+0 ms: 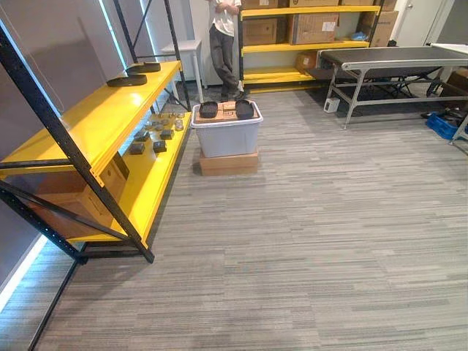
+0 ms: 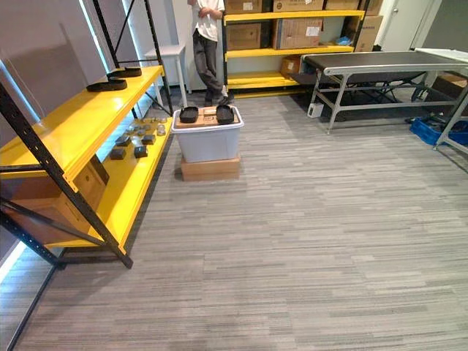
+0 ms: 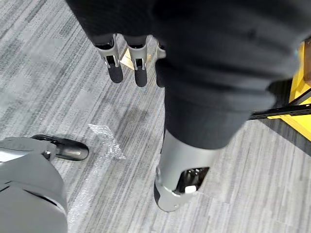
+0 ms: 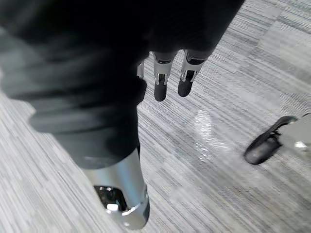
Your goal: Walk over and take plastic housings, then place them on the shelf
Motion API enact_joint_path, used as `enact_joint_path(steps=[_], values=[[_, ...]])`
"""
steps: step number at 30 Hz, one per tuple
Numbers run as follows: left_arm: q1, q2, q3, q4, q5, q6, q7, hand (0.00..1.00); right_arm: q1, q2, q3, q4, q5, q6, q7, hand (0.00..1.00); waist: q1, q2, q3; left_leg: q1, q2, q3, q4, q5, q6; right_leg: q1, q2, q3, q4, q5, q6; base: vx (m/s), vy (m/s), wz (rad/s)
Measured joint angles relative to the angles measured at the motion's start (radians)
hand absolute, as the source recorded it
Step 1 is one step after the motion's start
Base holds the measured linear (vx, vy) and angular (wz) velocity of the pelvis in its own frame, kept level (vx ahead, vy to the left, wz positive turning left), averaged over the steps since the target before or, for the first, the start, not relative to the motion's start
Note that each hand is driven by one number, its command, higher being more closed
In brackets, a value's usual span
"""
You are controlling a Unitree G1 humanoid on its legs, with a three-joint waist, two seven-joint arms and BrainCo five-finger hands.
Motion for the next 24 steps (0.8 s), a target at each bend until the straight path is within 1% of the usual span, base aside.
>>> enact_joint_path(steps=[1,2,3,4,5,6,7,8,9,11,12,13,14,15,16,17,18,19,20,21,22,23,24], values=[[-0.002,0.0,-0.004,-0.001,0.0,0.0,0.002,0.0,-0.001,0.007,0.0,-0.001,0.0,0.0,-0.001,0.0,0.005,-0.002,0.001,-0.014,0.0,0.001,0.018,-0.013,0.01,-0.007,-0.001,0.002,0.001,-0.002,0.001,0.0,0.016,-0.05],[-0.002,0.0,-0.01,-0.004,0.0,0.0,0.004,0.0,-0.003,0.01,-0.001,-0.001,0.0,0.0,-0.001,0.0,0.007,-0.002,0.003,-0.021,-0.001,0.001,0.032,-0.022,0.011,-0.009,-0.002,0.002,0.005,-0.01,0.008,0.04,0.025,-0.03],[-0.005,-0.001,-0.012,-0.014,0.0,0.0,0.007,0.0,-0.006,0.014,-0.001,-0.007,0.0,0.0,-0.001,0.0,0.012,-0.003,0.015,-0.036,-0.003,0.0,0.074,-0.055,0.015,-0.024,-0.008,0.0,0.056,-0.051,0.017,0.05,0.036,0.06],[-0.009,0.001,-0.024,-0.027,0.0,0.0,0.012,0.0,-0.002,0.026,-0.001,-0.025,0.0,0.001,-0.003,0.0,0.015,-0.004,0.031,-0.046,-0.003,0.0,0.128,-0.093,0.019,-0.056,-0.017,-0.009,0.166,-0.113,0.049,0.06,0.037,0.09],[-0.01,0.001,-0.035,-0.034,0.001,0.0,0.014,0.0,0.006,0.032,0.0,-0.042,0.0,0.001,-0.005,0.0,0.015,-0.004,0.039,-0.048,-0.001,-0.004,0.148,-0.111,0.023,-0.079,-0.021,-0.017,0.239,-0.137,0.066,0.03,0.037,-0.01],[-0.01,0.005,-0.048,-0.04,0.003,-0.001,0.015,0.0,0.012,0.046,0.009,-0.062,0.0,0.002,-0.006,0.0,0.025,-0.002,0.043,-0.057,0.005,-0.002,0.185,-0.149,0.037,-0.172,-0.034,-0.054,0.44,-0.169,0.094,0.03,0.051,-0.06],[-0.016,0.018,-0.072,-0.041,0.011,0.0,0.015,0.0,0.007,0.063,0.025,-0.079,0.0,0.001,-0.004,0.0,0.026,0.003,0.063,-0.034,0.003,-0.004,0.194,-0.165,0.049,-0.276,-0.061,-0.104,0.654,-0.189,0.099,0.07,0.056,-0.03],[-0.019,0.026,-0.089,-0.041,0.021,0.001,0.015,0.0,0.011,0.067,0.036,-0.075,-0.001,0.003,-0.005,0.0,0.024,-0.004,0.074,-0.012,0.002,-0.007,0.19,-0.167,0.059,-0.297,-0.071,-0.12,0.697,-0.203,0.095,0.16,0.062,0.07],[-0.021,0.039,-0.101,-0.039,0.032,0.002,0.015,0.0,0.017,0.072,0.053,-0.067,-0.005,0.009,-0.005,0.0,0.025,-0.01,0.084,0.024,0.004,-0.009,0.17,-0.178,0.061,-0.334,-0.077,-0.143,0.703,-0.212,0.081,0.25,0.026,0.1],[-0.035,0.049,-0.11,-0.037,0.043,0.003,0.015,0.0,0.023,0.077,0.078,-0.065,-0.005,0.009,-0.003,0.0,0.007,-0.011,0.085,0.057,0.014,-0.022,0.124,-0.183,0.055,-0.398,-0.066,-0.161,0.575,-0.203,0.074,0.31,-0.016,0.26],[-0.062,0.051,-0.109,-0.036,0.055,0.003,0.015,0.0,0.024,0.077,0.075,-0.057,-0.006,0.009,-0.004,0.0,-0.018,-0.009,0.091,0.077,0.021,-0.052,0.092,-0.186,0.049,-0.429,-0.055,-0.155,0.427,-0.168,0.048,0.57,-0.123,0.71],[-0.095,0.052,-0.106,-0.035,0.07,0.001,0.014,0.0,0.027,0.076,0.066,-0.047,-0.009,0.009,-0.004,0.0,-0.037,-0.014,0.105,0.113,0.033,-0.083,0.062,-0.193,0.038,-0.437,-0.049,-0.152,0.3,-0.073,0.027,0.63,-0.157,0.84],[-0.107,0.051,-0.106,-0.034,0.08,0.0,0.013,0.0,0.03,0.076,0.05,-0.035,-0.012,0.009,-0.004,0.0,-0.05,-0.011,0.109,0.125,0.043,-0.099,0.05,-0.194,0.028,-0.431,-0.04,-0.152,0.274,-0.006,0.019,0.58,-0.176,0.85],[-0.112,0.05,-0.104,-0.035,0.082,-0.003,0.01,0.0,0.048,0.08,0.031,-0.03,-0.017,0.009,-0.003,0.0,-0.062,-0.003,0.102,0.142,0.066,-0.122,0.036,-0.202,0.012,-0.41,-0.024,-0.152,0.262,0.08,-0.009,0.53,-0.192,0.5],[-0.127,0.038,-0.076,-0.041,0.085,-0.012,0.004,0.0,0.043,0.09,-0.012,-0.032,-0.025,0.009,-0.002,0.0,-0.052,0.012,0.104,0.148,0.092,-0.119,0.063,-0.193,-0.007,-0.416,0.001,-0.158,0.315,0.058,-0.063,0.69,-0.252,0.26],[-0.133,0.025,-0.037,-0.047,0.085,-0.011,-0.004,0.0,0.041,0.105,-0.047,-0.049,-0.031,0.008,-0.002,0.0,-0.043,0.01,0.107,0.146,0.098,-0.121,0.127,-0.161,-0.05,-0.412,-0.004,-0.16,0.38,0.016,-0.092,0.82,-0.287,-0.03],[-0.129,-0.002,-0.005,-0.07,0.085,-0.009,-0.005,0.0,0.048,0.107,-0.049,-0.07,-0.031,0.008,-0.002,0.0,-0.045,0.015,0.113,0.138,0.095,-0.12,0.21,-0.127,-0.06,-0.41,-0.012,-0.177,0.455,-0.013,-0.092,0.74,-0.284,0.04],[-0.114,-0.032,0.026,-0.096,0.081,-0.011,-0.004,0.0,0.062,0.11,-0.045,-0.093,-0.033,0.008,-0.001,0.0,-0.05,0.027,0.114,0.099,0.097,-0.121,0.374,-0.103,-0.076,-0.38,-0.006,-0.197,0.469,-0.053,-0.051,0.67,-0.272,0.23],[-0.092,-0.061,0.069,-0.126,0.078,-0.014,-0.006,0.0,0.098,0.128,-0.04,-0.131,-0.035,0.008,0.002,0.0,-0.048,0.025,0.103,-0.005,0.098,-0.122,0.683,-0.012,-0.101,-0.262,-0.004,-0.22,0.376,-0.099,-0.095,0.53,-0.221,0.02],[-0.075,-0.096,0.1,-0.141,0.075,-0.013,-0.007,0.0,0.107,0.13,-0.036,-0.15,-0.035,0.01,0.004,0.0,-0.031,0.055,0.103,-0.089,0.132,-0.13,0.901,0.063,-0.126,-0.195,0.035,-0.207,0.33,-0.121,-0.11,0.42,-0.13,-0.25],[-0.064,-0.108,0.116,-0.148,0.075,-0.011,-0.009,0.0,0.106,0.132,-0.031,-0.16,-0.034,0.009,0.003,0.0,-0.023,0.069,0.101,-0.146,0.15,-0.135,1.029,0.062,-0.128,-0.163,0.054,-0.188,0.309,-0.127,-0.12,0.54,-0.046,-0.81],[-0.051,-0.11,0.139,-0.149,0.072,-0.001,-0.005,0.0,0.086,0.153,-0.022,-0.159,-0.034,0.011,0.004,0.0,-0.001,0.058,0.109,-0.275,0.17,-0.117,1.216,0.036,-0.13,-0.07,0.075,-0.141,0.256,-0.136,-0.127,0.54,-0.021,-0.74],[-0.048,-0.112,0.145,-0.149,0.069,0.001,-0.003,0.0,0.085,0.166,-0.022,-0.162,-0.034,0.012,0.003,0.0,0.011,0.047,0.113,-0.313,0.17,-0.107,1.24,0.018,-0.118,-0.028,0.074,-0.12,0.224,-0.136,-0.127,0.67,-0.024,-0.91]])
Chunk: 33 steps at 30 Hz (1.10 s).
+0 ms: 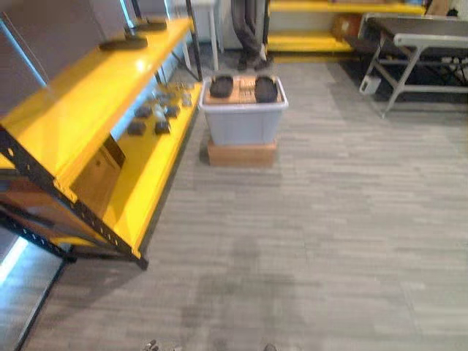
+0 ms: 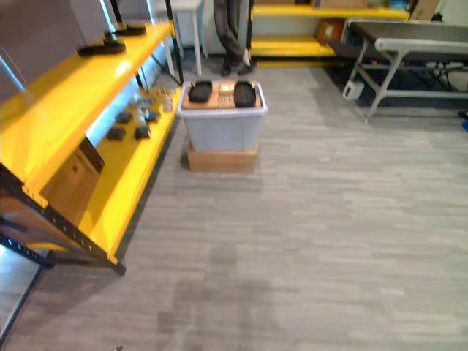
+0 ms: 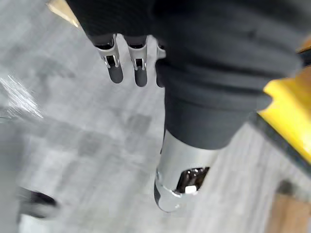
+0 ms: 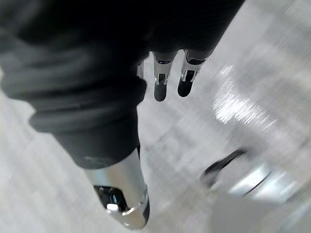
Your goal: Walk over and take plastic housings, then place them on the shelf
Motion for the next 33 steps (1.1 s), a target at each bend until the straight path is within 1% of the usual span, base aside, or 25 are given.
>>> enact_joint_path(steps=[2,4,5,6,7,9,10,11,12,13,15,17,18,19,21,22,23,25,26,27,28,29,30,31,33], values=[[0.027,-0.012,0.002,-0.002,-0.027,0.0,-0.002,0.0,0.001,0.02,0.001,-0.001,0.0,0.007,-0.003,0.0,0.039,-0.026,-0.001,-0.102,0.004,0.039,-0.056,-0.07,0.045,0.101,-0.019,0.061,-0.08,-0.003,0.004,0.5,0.019,-0.76],[0.063,-0.044,0.0,0.006,-0.033,0.002,-0.004,0.0,-0.016,0.016,-0.002,-0.012,0.0,0.009,-0.005,0.0,0.061,-0.036,-0.004,-0.214,-0.039,0.048,-0.341,-0.135,0.06,0.192,-0.073,0.116,-0.13,-0.053,0.05,0.56,0.149,-0.68],[0.07,-0.049,0.0,0.008,-0.04,0.002,-0.004,0.0,-0.015,0.014,-0.003,-0.019,-0.001,0.009,-0.006,0.0,0.066,-0.043,-0.008,-0.224,-0.057,0.051,-0.452,-0.13,0.062,0.205,-0.093,0.123,-0.135,-0.071,0.064,0.57,0.225,-0.43],[0.088,-0.045,-0.009,0.009,-0.051,0.001,-0.005,0.0,-0.013,0.008,-0.016,-0.026,-0.001,0.009,-0.007,0.0,0.076,-0.051,-0.016,-0.227,-0.089,0.061,-0.709,-0.108,0.083,0.244,-0.125,0.134,-0.147,-0.113,0.085,0.59,0.247,-0.38],[0.104,-0.033,-0.02,0.024,-0.05,0.001,-0.004,0.0,-0.022,0.013,-0.049,-0.02,-0.003,0.008,-0.014,0.0,0.09,-0.072,-0.029,-0.22,-0.118,0.083,-0.745,-0.004,0.145,0.281,-0.157,0.157,-0.151,-0.144,0.084,0.77,0.28,-0.3],[0.095,-0.007,-0.023,0.051,-0.051,0.001,-0.002,0.0,-0.037,0.018,-0.051,0.017,-0.005,0.007,-0.012,0.0,0.079,-0.109,-0.068,-0.22,-0.164,0.083,-0.73,-0.058,0.192,0.236,-0.193,0.186,-0.06,-0.11,0.095,0.86,0.281,0.17],[0.092,0.005,-0.019,0.054,-0.052,-0.002,-0.004,0.0,-0.045,0.02,-0.061,0.035,-0.008,0.007,-0.01,0.0,0.079,-0.13,-0.078,-0.19,-0.186,0.082,-0.735,-0.062,0.242,0.197,-0.201,0.217,0.074,-0.087,0.134,0.75,0.245,0.38],[0.093,0.013,-0.019,0.061,-0.054,-0.003,-0.004,0.0,-0.048,0.019,-0.062,0.053,-0.011,0.007,-0.01,0.0,0.078,-0.145,-0.081,-0.161,-0.199,0.083,-0.741,-0.066,0.25,0.182,-0.207,0.224,0.153,-0.062,0.175,0.74,0.207,0.26],[0.095,0.035,-0.023,0.076,-0.054,0.0,-0.003,0.0,-0.049,0.02,-0.061,0.073,-0.02,0.007,-0.01,0.0,0.078,-0.163,-0.085,-0.096,-0.21,0.086,-0.753,-0.058,0.269,0.147,-0.208,0.244,0.309,0.036,0.346,0.72,0.149,0.16],[0.097,0.034,-0.034,0.075,-0.053,0.0,-0.003,0.0,-0.052,0.023,-0.057,0.087,-0.023,0.006,-0.01,0.0,0.077,-0.154,-0.082,-0.016,-0.204,0.073,-0.769,-0.054,0.279,0.092,-0.179,0.269,0.491,0.18,0.402,0.7,0.119,0.08],[0.088,0.035,-0.056,0.071,-0.053,0.005,-0.001,0.0,-0.048,0.024,-0.011,0.081,-0.027,0.006,-0.003,0.0,0.072,-0.153,-0.081,0.121,-0.201,0.064,-0.84,-0.067,0.287,-0.05,-0.18,0.208,0.8,0.17,0.393,0.62,0.018,0.11],[0.054,0.031,-0.068,0.069,-0.053,0.006,-0.001,0.0,-0.017,0.024,0.024,0.058,-0.041,0.006,0.003,0.0,0.053,-0.136,-0.084,0.262,-0.193,0.027,-0.943,-0.067,0.287,-0.178,-0.221,0.089,0.918,0.1,0.354,0.6,-0.076,0.46],[0.028,0.023,-0.068,0.066,-0.053,0.005,-0.001,0.0,0.005,0.024,0.032,0.037,-0.041,0.006,0.005,0.0,0.037,-0.119,-0.085,0.338,-0.172,0.0,-1.01,-0.069,0.284,-0.26,-0.237,0.037,0.891,0.027,0.288,0.62,-0.149,0.63],[0.008,0.023,-0.069,0.065,-0.052,0.004,-0.001,0.0,0.014,0.02,0.035,0.034,-0.041,0.006,0.005,0.0,0.023,-0.108,-0.079,0.391,-0.152,-0.016,-1.046,-0.07,0.281,-0.311,-0.238,0.019,0.813,-0.019,0.256,0.73,-0.224,0.78],[-0.025,0.026,-0.078,0.066,-0.05,0.001,-0.001,0.0,0.035,0.015,0.036,0.04,-0.041,0.006,0.004,0.0,-0.001,-0.106,-0.076,0.466,-0.113,-0.045,-1.088,-0.085,0.257,-0.37,-0.239,0.017,0.538,-0.026,0.259,0.6,-0.277,0.75],[-0.042,0.025,-0.079,0.063,-0.048,-0.003,0.0,0.0,0.053,0.013,0.037,0.04,-0.042,0.006,0.003,0.0,-0.016,-0.11,-0.078,0.503,-0.097,-0.054,-1.109,-0.117,0.215,-0.383,-0.248,0.019,0.295,0.017,0.268,0.68,-0.407,0.76],[-0.047,0.021,-0.075,0.063,-0.048,-0.004,0.003,0.0,0.067,0.001,0.036,0.052,-0.051,0.006,0.0,0.0,-0.026,-0.113,-0.079,0.556,-0.088,-0.074,-1.139,-0.14,0.188,-0.388,-0.252,0.007,0.214,0.169,0.197,0.72,-0.433,0.52],[-0.047,-0.007,-0.071,0.071,-0.048,0.0,0.005,0.0,0.054,-0.014,0.021,0.039,-0.062,0.006,0.0,0.0,-0.014,-0.061,-0.084,0.56,-0.057,-0.063,-1.106,-0.091,0.175,-0.4,-0.21,0.01,0.291,0.071,0.152,0.6,-0.337,-0.13],[-0.046,-0.011,-0.063,0.071,-0.048,0.0,0.006,0.0,0.047,-0.014,0.013,0.039,-0.061,0.006,-0.001,0.0,-0.014,-0.056,-0.081,0.558,-0.052,-0.064,-1.079,-0.067,0.153,-0.395,-0.203,0.006,0.31,0.043,0.147,0.57,-0.317,-0.21],[-0.036,-0.021,-0.032,0.064,-0.048,-0.002,0.012,0.0,0.047,-0.017,-0.001,0.036,-0.061,0.006,0.001,0.0,-0.019,-0.041,-0.081,0.531,-0.029,-0.072,-0.97,-0.031,0.095,-0.359,-0.182,-0.01,0.319,0.003,0.123,0.64,-0.336,0.0],[-0.028,-0.034,0.004,0.046,-0.051,-0.002,0.018,0.0,0.053,-0.007,-0.011,0.028,-0.06,0.007,0.004,0.0,-0.024,-0.027,-0.076,0.466,-0.006,-0.084,-0.777,0.028,0.004,-0.296,-0.157,-0.019,0.303,-0.028,0.097,0.53,-0.267,0.04],[-0.023,-0.044,0.026,0.034,-0.052,-0.002,0.018,0.0,0.061,-0.001,-0.014,0.016,-0.059,0.007,0.005,0.0,-0.023,-0.021,-0.073,0.419,0.001,-0.111,-0.664,0.095,-0.05,-0.257,-0.145,-0.024,0.287,-0.042,0.09,0.59,-0.217,0.01],[-0.004,-0.064,0.065,0.012,-0.055,-0.004,0.017,0.0,0.075,0.012,-0.016,-0.005,-0.059,0.007,0.005,0.0,-0.02,-0.014,-0.068,0.322,0.008,-0.156,-0.422,0.183,-0.107,-0.182,-0.115,-0.029,0.243,-0.061,0.072,0.47,-0.091,-0.12],[0.016,-0.067,0.079,0.009,-0.074,-0.004,0.015,0.0,0.078,0.012,-0.024,-0.007,-0.058,0.008,0.005,0.0,-0.016,-0.007,-0.063,0.218,0.013,-0.152,-0.192,0.175,-0.107,-0.097,-0.086,-0.025,0.186,-0.07,0.059,0.56,-0.097,-0.19],[0.066,-0.061,0.081,0.012,-0.084,-0.001,0.014,0.0,0.087,0.016,-0.031,-0.004,-0.057,0.009,0.002,0.0,0.006,-0.018,-0.059,0.095,0.018,-0.07,-0.033,0.099,-0.079,0.031,-0.067,0.007,0.078,-0.072,0.054,0.47,-0.015,-0.44]])
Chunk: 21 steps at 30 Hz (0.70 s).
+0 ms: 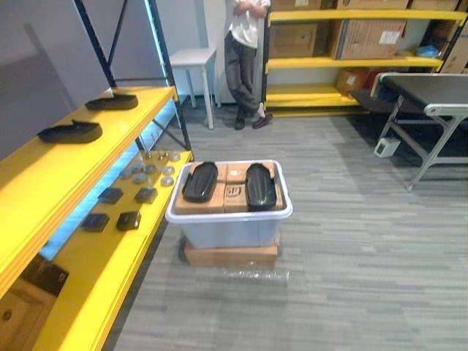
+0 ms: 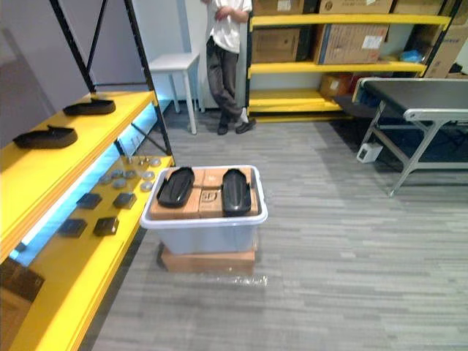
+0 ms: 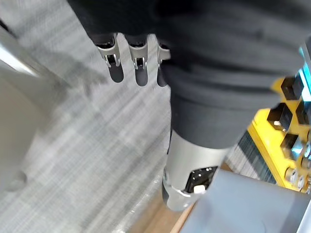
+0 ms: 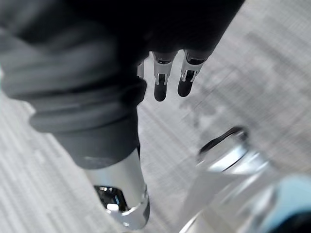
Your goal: Walk over and take plastic housings, then place them on the shelf
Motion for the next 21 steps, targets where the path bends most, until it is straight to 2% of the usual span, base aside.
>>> enact_joint_path(steps=[1,2,3,4,5,6,7,9,10,11,12,13,14,15,16,17,18,19,21], values=[[0.032,0.001,0.001,0.005,-0.009,0.002,-0.004,0.0,0.001,-0.003,-0.028,0.011,0.001,0.0,-0.001,0.0,0.018,-0.009,-0.005,-0.072,0.01,0.074,-0.015,-0.07,0.05,0.067,-0.008,0.027,-0.062,0.002,0.004,0.48,0.018,-0.58],[0.043,0.001,0.001,0.015,-0.012,0.003,-0.006,0.0,0.0,-0.008,-0.039,0.015,0.001,0.001,-0.001,0.0,0.026,-0.01,-0.004,-0.108,0.012,0.106,-0.044,-0.109,0.077,0.093,-0.017,0.042,-0.087,0.0,0.009,0.5,0.08,-0.61],[0.071,0.001,0.001,0.031,-0.021,0.007,-0.015,0.0,-0.012,-0.02,-0.065,0.025,0.005,0.002,-0.001,0.0,0.036,-0.013,-0.002,-0.175,0.003,0.159,-0.148,-0.186,0.107,0.138,-0.043,0.065,-0.129,0.002,0.027,0.53,0.157,-0.66],[0.09,0.001,0.001,0.059,-0.022,0.01,-0.017,0.0,-0.043,-0.031,-0.128,0.044,0.008,0.001,-0.001,0.0,0.045,-0.023,0.007,-0.199,-0.018,0.218,-0.35,-0.214,0.116,0.18,-0.083,0.091,-0.15,-0.007,0.05,0.55,0.2,-0.69],[0.1,0.001,0.0,0.067,-0.022,0.013,-0.017,0.0,-0.05,-0.039,-0.16,0.058,0.012,0.002,-0.002,0.0,0.046,-0.027,0.01,-0.196,-0.032,0.246,-0.482,-0.208,0.123,0.194,-0.104,0.099,-0.153,-0.016,0.065,0.56,0.252,-0.56],[0.112,-0.001,-0.002,0.081,-0.022,0.013,-0.02,0.0,-0.061,-0.05,-0.2,0.068,0.018,0.002,-0.002,0.0,0.044,-0.021,0.006,-0.184,-0.047,0.276,-0.7,-0.171,0.149,0.213,-0.122,0.097,-0.162,-0.025,0.079,0.54,0.252,-0.43],[0.114,0.025,-0.013,0.117,-0.02,0.015,-0.023,0.0,-0.076,-0.055,-0.203,0.109,0.02,0.004,-0.005,0.0,0.048,-0.051,-0.002,-0.143,-0.091,0.327,-0.755,-0.113,0.221,0.235,-0.17,0.098,-0.165,-0.027,0.092,0.65,0.286,-0.23],[0.092,0.044,-0.021,0.12,-0.019,0.006,-0.026,0.0,-0.094,-0.054,-0.181,0.108,0.019,0.004,-0.004,0.0,0.039,-0.055,-0.01,-0.132,-0.102,0.322,-0.772,-0.148,0.225,0.232,-0.169,0.101,-0.161,0.057,0.099,0.55,0.254,0.0],[0.075,0.06,-0.027,0.121,-0.019,0.007,-0.026,0.0,-0.095,-0.054,-0.145,0.107,0.013,0.004,-0.006,0.0,0.04,-0.061,-0.011,-0.109,-0.117,0.318,-0.784,-0.162,0.244,0.207,-0.175,0.123,-0.079,0.078,0.116,0.51,0.259,0.2],[0.067,0.07,-0.046,0.117,-0.019,0.005,-0.026,0.0,-0.1,-0.059,-0.104,0.104,-0.003,0.003,-0.007,0.0,0.031,-0.064,-0.006,-0.081,-0.126,0.305,-0.799,-0.182,0.241,0.155,-0.178,0.125,0.056,0.086,0.186,0.49,0.241,0.32],[0.056,0.082,-0.075,0.116,-0.02,0.005,-0.025,0.0,-0.107,-0.068,-0.043,0.098,-0.021,0.002,-0.011,0.0,0.021,-0.059,0.003,-0.04,-0.135,0.293,-0.831,-0.193,0.237,0.075,-0.185,0.138,0.245,0.127,0.328,0.47,0.184,0.38],[0.041,0.106,-0.131,0.116,-0.019,0.006,-0.021,0.0,-0.113,-0.074,0.026,0.085,-0.04,0.0,-0.014,0.0,0.016,-0.052,0.018,0.026,-0.143,0.279,-0.884,-0.182,0.242,-0.024,-0.183,0.168,0.464,0.111,0.342,0.53,0.134,0.45],[0.026,0.133,-0.198,0.114,-0.018,0.005,-0.017,0.0,-0.106,-0.084,0.095,0.065,-0.046,-0.001,-0.018,0.0,0.018,-0.051,0.024,0.1,-0.153,0.274,-0.942,-0.169,0.238,-0.079,-0.203,0.141,0.521,0.056,0.322,0.44,0.094,0.38],[0.022,0.143,-0.218,0.102,-0.021,0.005,-0.017,0.0,-0.103,-0.088,0.133,0.047,-0.046,-0.002,-0.02,0.0,0.019,-0.051,0.022,0.131,-0.157,0.272,-0.971,-0.166,0.235,-0.1,-0.218,0.111,0.491,0.028,0.294,0.4,0.03,0.35],[0.018,0.15,-0.237,0.073,-0.027,-0.006,-0.013,0.0,-0.103,-0.09,0.187,0.007,-0.045,-0.008,-0.029,0.0,0.018,-0.051,0.02,0.168,-0.158,0.264,-1.007,-0.163,0.229,-0.134,-0.23,0.069,0.367,0.003,0.26,0.22,-0.011,0.29],[0.009,0.155,-0.239,0.058,-0.029,-0.011,-0.013,0.0,-0.107,-0.089,0.209,-0.018,-0.045,-0.012,-0.035,0.0,0.016,-0.052,0.019,0.174,-0.16,0.253,-1.016,-0.163,0.224,-0.152,-0.228,0.06,0.284,0.004,0.255,0.46,-0.107,0.52],[-0.006,0.165,-0.246,0.045,-0.03,-0.023,-0.006,0.0,-0.104,-0.082,0.236,-0.078,-0.056,-0.016,-0.047,0.0,0.009,-0.065,0.011,0.177,-0.171,0.23,-1.03,-0.164,0.208,-0.185,-0.22,0.064,0.103,0.039,0.221,0.4,-0.152,0.74],[-0.015,0.173,-0.245,0.038,-0.028,-0.032,0.004,0.0,-0.097,-0.083,0.262,-0.136,-0.082,-0.019,-0.064,0.0,0.0,-0.075,0.007,0.183,-0.181,0.202,-1.03,-0.175,0.189,-0.194,-0.222,0.066,-0.005,0.168,0.179,0.49,-0.225,0.7],[0.018,0.142,-0.243,0.039,-0.026,-0.03,0.009,0.0,-0.075,-0.097,0.302,-0.25,-0.124,-0.023,-0.091,0.0,0.001,-0.038,-0.01,0.191,-0.142,0.204,-1.03,-0.175,0.162,-0.154,-0.187,0.053,-0.048,0.179,0.165,0.43,-0.214,0.07]])
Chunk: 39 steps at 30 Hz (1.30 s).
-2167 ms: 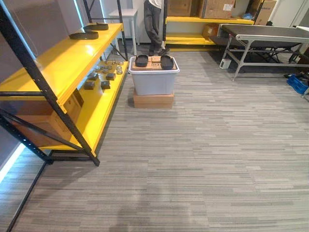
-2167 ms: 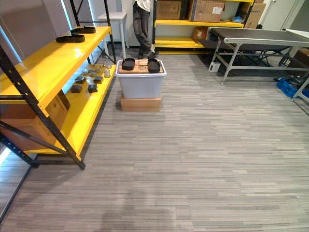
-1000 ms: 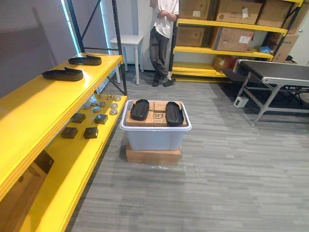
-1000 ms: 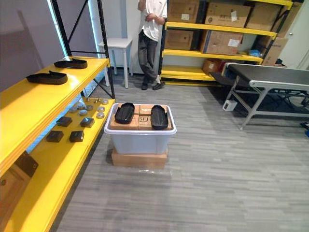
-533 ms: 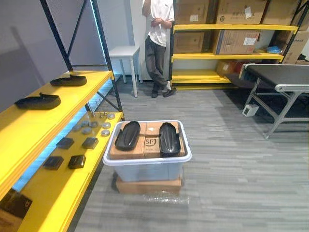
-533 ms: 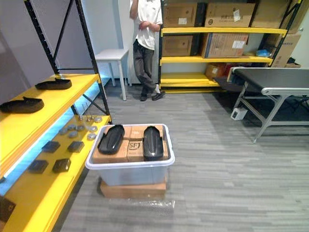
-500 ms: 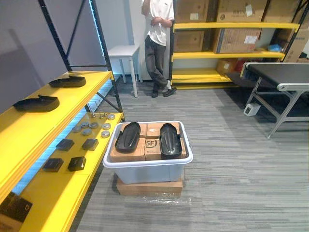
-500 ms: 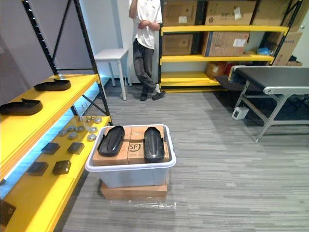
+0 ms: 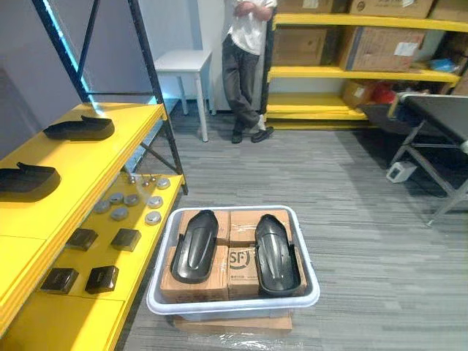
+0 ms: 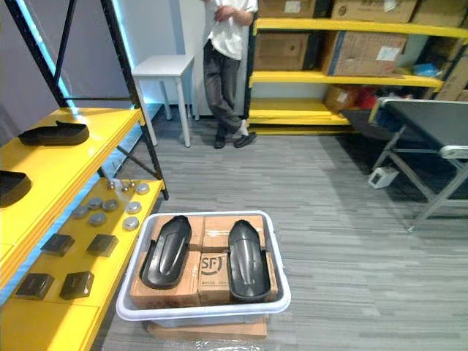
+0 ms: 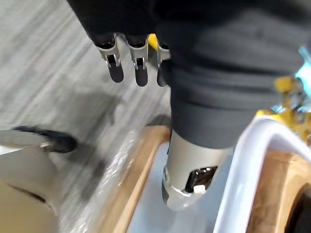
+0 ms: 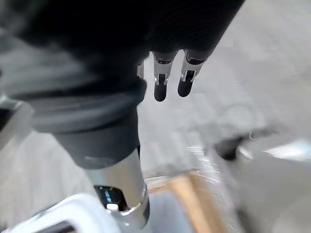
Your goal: Walk over and take plastic housings, then place them on the shelf
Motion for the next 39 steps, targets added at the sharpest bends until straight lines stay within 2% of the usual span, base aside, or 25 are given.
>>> enact_joint_path(steps=[1,2,3,4,5,6,7,9,12,15,19,23,25,28,35,36,39], values=[[0.025,-0.018,0.002,0.001,0.001,0.001,0.004,0.0,0.019,0.0,0.036,-0.102,-0.034,-0.004,-0.008,0.0,-0.003,0.013,-0.008,0.003,0.019,0.018,0.006,0.003,-0.021,0.013,0.018,0.002,-0.029,0.001,-0.002,0.35,-0.171,-0.26],[0.029,-0.025,0.002,0.002,0.002,0.002,0.005,0.0,0.027,0.001,0.048,-0.144,-0.051,-0.009,-0.009,0.0,-0.004,0.01,-0.006,-0.002,0.023,0.022,0.023,0.006,-0.027,0.023,0.018,0.003,-0.044,0.002,-0.004,0.3,-0.15,-0.14],[0.029,-0.035,-0.006,0.003,0.003,0.002,0.003,0.0,0.041,0.0,0.064,-0.217,-0.078,-0.014,-0.013,0.0,-0.003,-0.005,0.007,-0.03,0.022,0.02,0.072,-0.01,-0.039,0.052,0.008,0.002,-0.072,0.002,-0.006,0.23,-0.101,0.06],[0.033,-0.038,-0.036,0.008,0.006,0.001,0.003,0.0,0.047,-0.002,0.068,-0.268,-0.096,-0.021,-0.019,0.0,-0.006,-0.008,0.009,-0.026,0.011,0.017,-0.006,-0.025,-0.063,0.074,0.003,-0.009,-0.097,0.002,-0.006,0.18,-0.076,0.14],[0.034,-0.042,-0.043,0.012,0.007,0.001,0.003,0.0,0.049,-0.009,0.069,-0.285,-0.104,-0.021,-0.026,0.0,-0.008,-0.006,0.009,-0.025,0.009,0.018,-0.067,-0.016,-0.058,0.081,0.004,-0.016,-0.105,0.002,-0.006,0.11,-0.001,0.08],[0.037,-0.047,-0.061,0.015,0.018,0.0,0.006,0.0,0.042,-0.022,0.076,-0.299,-0.128,-0.023,-0.038,0.0,-0.004,0.004,0.015,-0.023,0.011,0.022,-0.133,0.081,-0.003,0.089,0.017,-0.017,-0.116,0.001,-0.005,0.13,0.089,-0.09],[0.036,-0.041,-0.067,0.016,0.021,-0.001,0.015,0.0,0.036,-0.012,0.091,-0.327,-0.15,-0.023,-0.055,0.0,0.008,-0.011,0.021,-0.019,0.004,0.028,-0.128,0.079,-0.004,0.095,0.011,-0.018,-0.125,0.0,-0.001,0.11,0.09,-0.1],[0.034,-0.021,-0.099,0.005,0.024,-0.002,0.018,0.0,0.048,0.007,0.133,-0.408,-0.188,-0.028,-0.071,0.0,0.01,-0.028,0.032,-0.031,-0.012,0.02,-0.126,0.078,-0.003,0.094,-0.006,-0.023,-0.133,0.001,0.0,0.12,0.099,0.11],[0.006,-0.016,-0.118,-0.004,0.037,-0.005,0.028,0.0,0.007,0.026,0.182,-0.47,-0.249,-0.037,-0.11,0.0,0.019,-0.029,0.082,-0.062,-0.025,0.013,-0.089,0.071,0.008,0.092,-0.022,-0.046,-0.134,0.004,0.005,0.05,0.062,0.18],[-0.03,-0.009,-0.151,-0.032,0.038,-0.013,0.048,0.0,-0.115,0.027,0.2,-0.483,-0.275,-0.037,-0.169,0.0,0.021,-0.026,0.152,-0.139,-0.02,-0.012,-0.015,0.05,0.015,0.062,-0.025,-0.068,-0.131,0.005,0.005,-0.02,0.014,0.24],[-0.086,0.0,-0.192,-0.046,0.015,-0.02,0.079,0.0,-0.293,0.0,0.2,-0.48,-0.293,-0.032,-0.262,0.0,0.046,-0.013,0.234,-0.224,-0.007,-0.028,0.054,0.032,0.02,0.013,-0.019,-0.071,-0.128,0.006,0.005,-0.06,0.027,0.06],[-0.112,0.01,-0.231,-0.047,-0.01,-0.023,0.091,0.0,-0.391,-0.034,0.2,-0.464,-0.294,-0.008,-0.318,0.0,0.055,-0.001,0.267,-0.289,-0.005,-0.038,0.09,0.027,0.022,-0.047,-0.019,-0.072,-0.096,0.006,0.005,-0.06,0.047,0.07],[-0.123,0.014,-0.247,-0.047,-0.031,-0.026,0.102,0.0,-0.418,-0.043,0.2,-0.422,-0.296,0.013,-0.343,0.0,0.07,0.0,0.27,-0.322,-0.003,-0.038,0.117,0.017,0.024,-0.069,-0.017,-0.07,-0.089,0.006,0.005,-0.04,0.05,-0.01],[-0.139,0.017,-0.261,-0.043,-0.04,-0.03,0.113,0.0,-0.433,-0.048,0.207,-0.389,-0.296,0.031,-0.35,0.0,0.072,0.005,0.281,-0.359,0.0,-0.044,0.153,0.006,0.029,-0.098,-0.016,-0.071,-0.066,0.005,0.005,-0.06,0.039,0.03],[-0.168,0.022,-0.264,-0.041,-0.06,-0.031,0.127,0.0,-0.342,-0.026,0.274,-0.392,-0.309,0.033,-0.325,0.0,0.069,0.003,0.301,-0.422,0.01,-0.06,0.229,-0.021,0.032,-0.158,-0.013,-0.07,0.011,-0.017,0.002,-0.08,0.019,0.02],[-0.17,0.024,-0.264,-0.041,-0.061,-0.03,0.127,0.0,-0.32,-0.017,0.278,-0.392,-0.317,0.033,-0.316,1.0,0.069,0.0,0.304,-0.423,0.01,-0.061,0.235,-0.028,0.035,-0.162,-0.015,-0.069,0.024,-0.028,0.004,-0.11,-0.013,0.01],[-0.184,0.027,-0.264,-0.041,-0.061,-0.031,0.127,0.0,-0.298,-0.005,0.284,-0.36,-0.335,0.033,-0.298,1.0,0.066,-0.001,0.307,-0.472,0.013,-0.065,0.281,-0.04,0.036,-0.213,-0.017,-0.069,0.079,-0.053,0.006,-0.14,-0.014,0.01]])
